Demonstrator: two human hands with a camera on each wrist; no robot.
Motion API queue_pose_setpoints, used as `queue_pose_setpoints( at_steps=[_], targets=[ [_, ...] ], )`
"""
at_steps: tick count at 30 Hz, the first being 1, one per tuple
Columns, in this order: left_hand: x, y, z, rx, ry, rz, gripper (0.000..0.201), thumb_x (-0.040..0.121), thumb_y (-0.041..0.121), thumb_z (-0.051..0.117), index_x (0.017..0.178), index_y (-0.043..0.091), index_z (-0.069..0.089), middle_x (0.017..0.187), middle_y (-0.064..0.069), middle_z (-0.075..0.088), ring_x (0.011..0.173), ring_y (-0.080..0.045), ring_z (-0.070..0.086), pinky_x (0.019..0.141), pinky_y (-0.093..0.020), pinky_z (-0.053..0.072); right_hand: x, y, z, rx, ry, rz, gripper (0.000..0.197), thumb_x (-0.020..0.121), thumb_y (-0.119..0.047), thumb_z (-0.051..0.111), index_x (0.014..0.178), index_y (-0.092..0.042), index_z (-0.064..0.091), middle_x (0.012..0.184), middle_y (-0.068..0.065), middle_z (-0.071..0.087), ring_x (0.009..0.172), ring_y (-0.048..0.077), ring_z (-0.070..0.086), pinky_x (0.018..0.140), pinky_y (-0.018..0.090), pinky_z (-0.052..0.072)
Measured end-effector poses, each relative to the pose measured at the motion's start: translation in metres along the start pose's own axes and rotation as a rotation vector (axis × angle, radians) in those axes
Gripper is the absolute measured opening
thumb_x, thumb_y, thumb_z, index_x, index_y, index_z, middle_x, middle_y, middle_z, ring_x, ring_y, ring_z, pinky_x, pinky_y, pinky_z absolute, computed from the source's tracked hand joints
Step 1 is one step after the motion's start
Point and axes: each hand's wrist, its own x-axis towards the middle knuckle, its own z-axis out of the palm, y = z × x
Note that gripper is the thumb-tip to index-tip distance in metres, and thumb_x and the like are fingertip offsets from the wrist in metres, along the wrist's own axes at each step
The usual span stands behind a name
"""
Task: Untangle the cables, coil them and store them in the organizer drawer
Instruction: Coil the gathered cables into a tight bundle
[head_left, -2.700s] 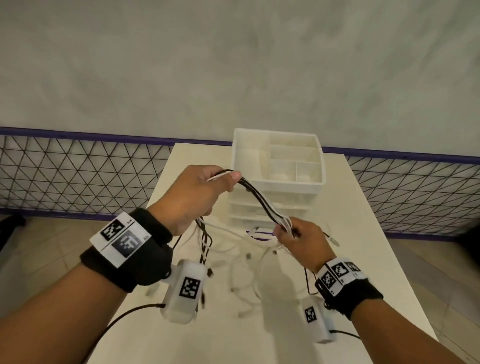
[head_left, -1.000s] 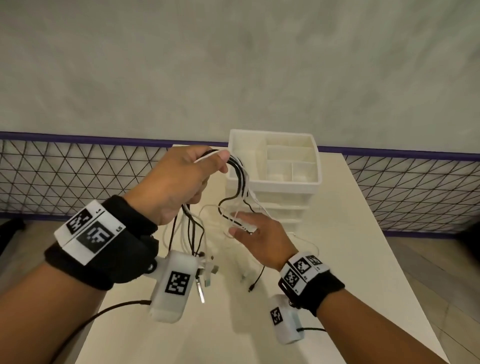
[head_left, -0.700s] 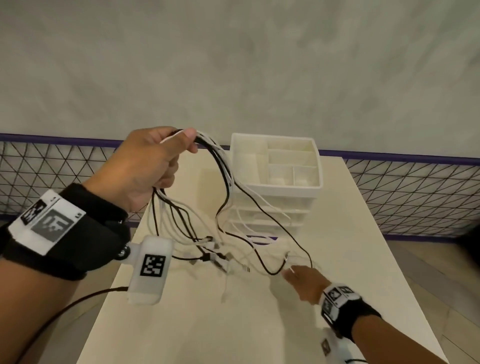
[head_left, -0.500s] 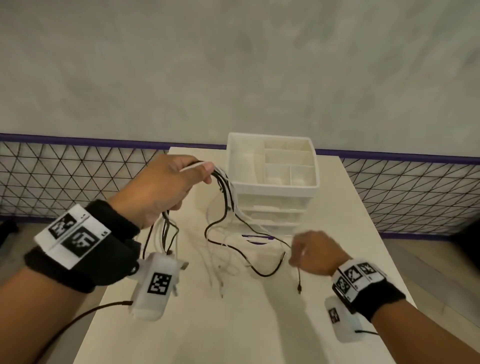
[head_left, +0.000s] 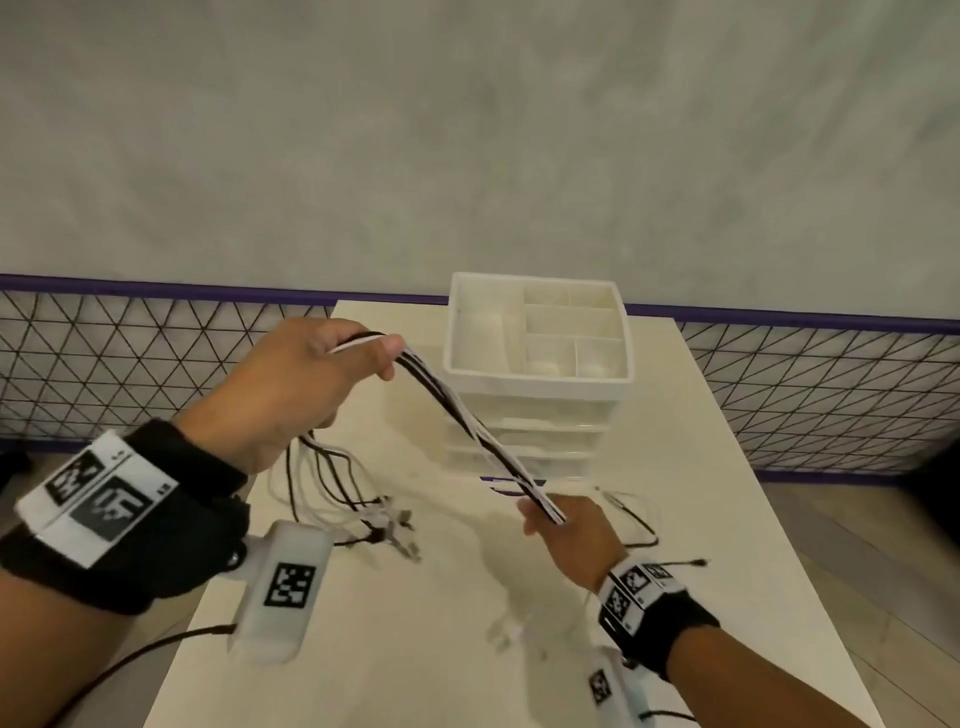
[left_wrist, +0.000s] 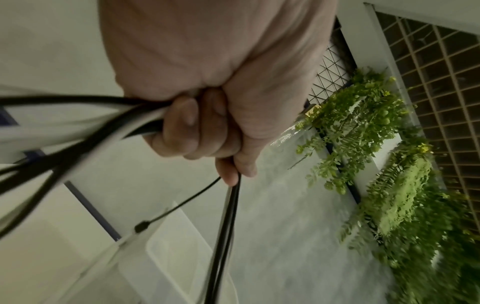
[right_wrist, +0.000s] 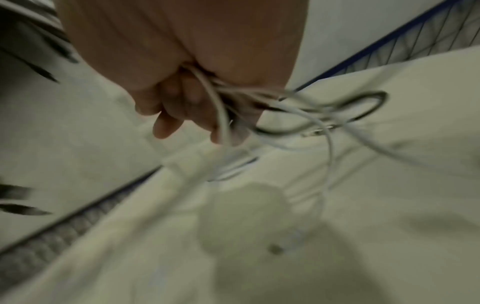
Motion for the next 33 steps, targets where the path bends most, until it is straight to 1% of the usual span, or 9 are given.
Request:
queue_pose_setpoints(
  at_steps=[8, 10, 12, 15, 19, 21, 25, 29, 33],
  targets=[
    [0.015, -0.005, -0.022, -0.128, 0.145, -0.064, 0.032, 0.091, 0.045, 0.063, 0.087, 0.015, 0.072, 0.049, 0.006, 0.035, 0.050, -0.017, 0.029, 0.051, -0.029, 0.028, -0.004, 0.070, -0.034, 0.046, 0.076, 0.464, 0.043, 0.089, -0.050, 0.066, 0.077, -0.010, 0.073, 0.061, 0.001, 0.069, 0.054, 0.017, 0.061, 0.056, 0.024, 0.051],
    [0.016, -0.007, -0.017, -0.139, 0.121, -0.054, 0.031, 0.091, 0.045, 0.063, 0.086, 0.015, 0.071, 0.053, 0.001, 0.033, 0.051, -0.018, 0.026, 0.050, -0.029, 0.027, 0.000, 0.070, -0.043, 0.119, 0.121, 0.560, 0.048, 0.088, -0.052, 0.066, 0.084, -0.004, 0.073, 0.066, 0.007, 0.071, 0.052, 0.022, 0.063, 0.050, 0.024, 0.050],
    [0.014, -0.008, -0.006, -0.103, 0.110, -0.041, 0.032, 0.094, 0.044, 0.061, 0.087, 0.014, 0.070, 0.059, -0.005, 0.033, 0.053, -0.019, 0.027, 0.050, -0.029, 0.027, 0.008, 0.063, -0.055, 0.111, 0.190, 0.601, 0.051, 0.088, -0.057, 0.063, 0.082, -0.008, 0.073, 0.077, 0.013, 0.072, 0.063, 0.030, 0.068, 0.058, 0.032, 0.055],
    [0.011, -0.011, 0.006, -0.019, 0.113, -0.049, 0.032, 0.094, 0.046, 0.059, 0.085, 0.017, 0.069, 0.061, -0.006, 0.039, 0.053, -0.019, 0.035, 0.049, -0.029, 0.034, 0.025, 0.037, -0.076, -0.026, 0.344, 0.530, 0.060, 0.082, -0.062, 0.064, 0.111, -0.011, 0.071, 0.111, 0.018, 0.072, 0.100, 0.041, 0.068, 0.089, 0.048, 0.057],
    [0.008, -0.006, 0.013, 0.052, 0.070, -0.050, 0.031, 0.093, 0.046, 0.060, 0.085, 0.017, 0.069, 0.061, -0.003, 0.040, 0.057, -0.018, 0.038, 0.052, -0.028, 0.035, 0.032, -0.003, -0.110, -0.102, 0.559, 0.203, 0.032, 0.084, -0.037, 0.070, 0.103, -0.011, 0.063, 0.098, 0.010, 0.067, 0.100, 0.036, 0.064, 0.086, 0.038, 0.048],
    [0.006, -0.002, 0.014, 0.067, 0.034, -0.035, 0.028, 0.093, 0.043, 0.062, 0.086, 0.017, 0.069, 0.056, 0.005, 0.041, 0.054, -0.013, 0.036, 0.049, -0.024, 0.034, 0.029, -0.004, -0.119, -0.294, 0.472, 0.166, 0.044, 0.082, -0.033, 0.071, 0.120, -0.019, 0.057, 0.114, 0.008, 0.059, 0.109, 0.035, 0.059, 0.097, 0.044, 0.043],
    [0.003, -0.003, 0.020, 0.158, -0.069, -0.015, 0.031, 0.095, 0.047, 0.057, 0.085, 0.021, 0.070, 0.048, 0.012, 0.043, 0.054, -0.013, 0.038, 0.053, -0.026, 0.036, 0.018, 0.013, -0.118, -0.656, 0.061, 0.356, 0.094, 0.078, -0.036, 0.072, 0.154, -0.032, 0.017, 0.157, 0.006, 0.027, 0.138, 0.031, 0.038, 0.110, 0.054, 0.031],
    [-0.003, -0.011, 0.048, 0.270, -0.227, 0.005, 0.039, 0.095, 0.053, 0.051, 0.081, 0.023, 0.071, 0.058, 0.017, 0.057, 0.061, -0.008, 0.052, 0.059, -0.025, 0.038, 0.005, -0.025, -0.113, -0.354, 0.049, -0.018, 0.086, 0.078, -0.021, 0.072, 0.151, -0.034, 0.029, 0.156, -0.003, 0.031, 0.142, 0.021, 0.035, 0.118, 0.052, 0.028],
    [-0.009, 0.001, 0.082, 0.314, -0.386, 0.158, 0.036, 0.100, 0.047, 0.046, 0.073, 0.033, 0.066, 0.066, 0.022, 0.062, 0.064, 0.015, 0.054, 0.059, -0.010, 0.034, -0.025, -0.100, -0.085, -0.049, -0.234, -0.375, 0.085, 0.075, -0.022, 0.082, 0.146, -0.042, 0.039, 0.143, -0.013, 0.052, 0.130, 0.002, 0.047, 0.108, 0.022, 0.037]
  ],
)
